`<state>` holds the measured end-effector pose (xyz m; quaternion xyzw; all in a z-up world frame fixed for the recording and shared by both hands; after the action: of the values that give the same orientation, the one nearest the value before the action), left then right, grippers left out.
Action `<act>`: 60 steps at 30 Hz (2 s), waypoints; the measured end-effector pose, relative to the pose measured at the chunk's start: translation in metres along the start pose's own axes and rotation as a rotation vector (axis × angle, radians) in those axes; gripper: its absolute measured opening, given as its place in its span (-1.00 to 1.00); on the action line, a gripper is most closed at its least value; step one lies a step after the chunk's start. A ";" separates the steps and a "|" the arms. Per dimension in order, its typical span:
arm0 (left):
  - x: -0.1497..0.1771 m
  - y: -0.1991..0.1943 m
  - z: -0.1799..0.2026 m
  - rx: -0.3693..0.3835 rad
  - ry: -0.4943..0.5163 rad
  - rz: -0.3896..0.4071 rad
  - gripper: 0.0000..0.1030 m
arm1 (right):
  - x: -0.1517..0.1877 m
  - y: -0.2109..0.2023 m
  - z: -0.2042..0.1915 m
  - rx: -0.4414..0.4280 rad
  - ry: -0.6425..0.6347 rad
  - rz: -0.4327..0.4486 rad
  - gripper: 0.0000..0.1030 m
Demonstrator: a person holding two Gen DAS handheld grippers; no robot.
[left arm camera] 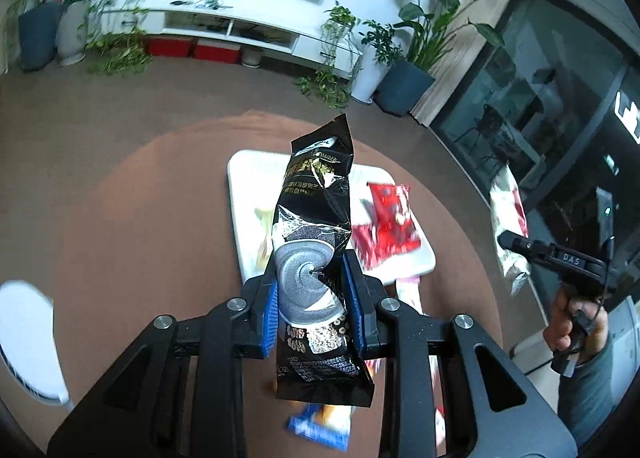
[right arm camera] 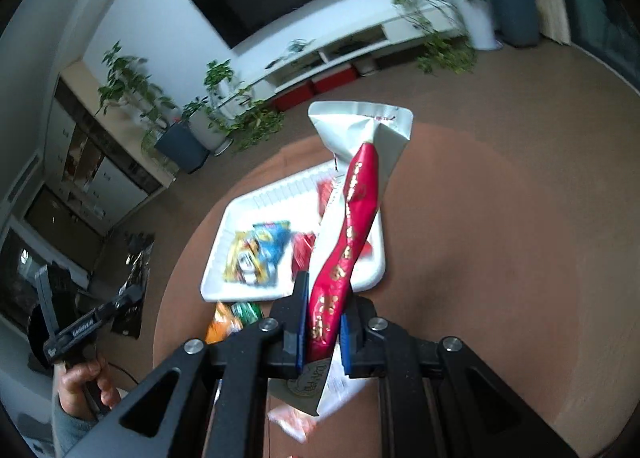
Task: Organize snacks
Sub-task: 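Lower the black bag and white-red bag into the white tray with both grippers, then open both grippers and withdraw from the tray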
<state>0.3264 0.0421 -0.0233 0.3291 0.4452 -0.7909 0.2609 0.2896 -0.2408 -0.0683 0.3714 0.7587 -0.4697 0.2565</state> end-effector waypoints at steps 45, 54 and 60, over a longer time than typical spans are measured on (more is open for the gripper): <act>0.014 0.179 -0.010 -0.123 0.061 -0.133 0.41 | 0.021 0.185 -0.032 0.085 -0.244 -0.255 -0.01; 0.020 0.098 0.005 -0.073 0.108 -0.060 0.72 | 0.009 0.108 -0.051 0.015 -0.248 -0.118 0.57; 0.054 0.049 0.019 -0.029 0.165 -0.051 0.73 | 0.038 0.028 -0.040 -0.037 -0.146 -0.016 0.74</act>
<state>0.3206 -0.0043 -0.0830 0.3778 0.4847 -0.7610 0.2078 0.2880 -0.1844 -0.0943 0.3250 0.7496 -0.4834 0.3144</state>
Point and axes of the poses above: each gripper's, at about its wrist camera, not at the fingertips, and y roughly the way its jaws point, z to its right, x to its underside, the point moved 9 cm from there along y, roughly the way its jaws point, and after that the axes turned 11 degrees about z, right-handed, at the moved point
